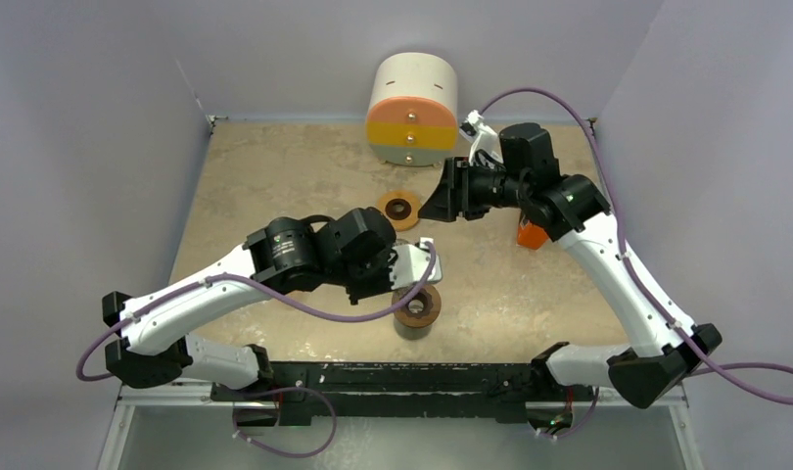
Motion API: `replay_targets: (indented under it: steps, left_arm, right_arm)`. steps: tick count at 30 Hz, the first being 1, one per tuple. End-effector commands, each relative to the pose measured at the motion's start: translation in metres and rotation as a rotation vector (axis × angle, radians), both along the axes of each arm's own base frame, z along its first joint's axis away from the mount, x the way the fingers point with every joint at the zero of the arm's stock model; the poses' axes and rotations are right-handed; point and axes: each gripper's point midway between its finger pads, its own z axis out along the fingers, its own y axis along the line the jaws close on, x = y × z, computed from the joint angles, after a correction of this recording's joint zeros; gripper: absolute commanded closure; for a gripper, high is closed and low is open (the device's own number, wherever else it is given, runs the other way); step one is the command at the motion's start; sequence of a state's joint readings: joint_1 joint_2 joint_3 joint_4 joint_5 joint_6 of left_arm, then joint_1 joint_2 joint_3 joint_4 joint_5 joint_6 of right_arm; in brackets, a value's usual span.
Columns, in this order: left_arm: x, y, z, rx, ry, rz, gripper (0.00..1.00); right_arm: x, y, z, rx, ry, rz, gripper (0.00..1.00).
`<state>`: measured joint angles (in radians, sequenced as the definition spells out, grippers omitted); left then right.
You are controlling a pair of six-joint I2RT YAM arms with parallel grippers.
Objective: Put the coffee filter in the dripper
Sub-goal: Place the coffee dripper in the dripper holder.
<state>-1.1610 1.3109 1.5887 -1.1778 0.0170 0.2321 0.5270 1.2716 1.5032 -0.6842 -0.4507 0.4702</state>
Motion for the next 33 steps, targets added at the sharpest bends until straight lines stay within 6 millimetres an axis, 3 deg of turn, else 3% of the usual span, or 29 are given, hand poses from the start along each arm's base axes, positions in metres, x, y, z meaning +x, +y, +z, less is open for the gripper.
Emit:
replay_targets:
  steps: [1, 8, 19, 33]
  left_arm:
    - [0.011, 0.006, 0.016, 0.020, -0.203, -0.107, 1.00]
    - [-0.006, 0.011, 0.014, 0.064, -0.262, -0.296, 1.00]
    - [-0.005, 0.018, -0.002, 0.192, -0.341, -0.401, 1.00]
    - [-0.012, 0.018, 0.004, 0.200, -0.391, -0.452, 1.00]
  right_arm:
    - [-0.009, 0.009, 0.011, 0.039, 0.008, 0.076, 0.43]
    - [-0.017, 0.024, 0.002, 0.003, 0.053, 0.155, 0.48]
    - [-0.032, 0.039, -0.015, -0.103, 0.076, 0.234, 0.50]
    - [-0.035, 0.038, -0.034, -0.232, 0.092, 0.268, 0.54]
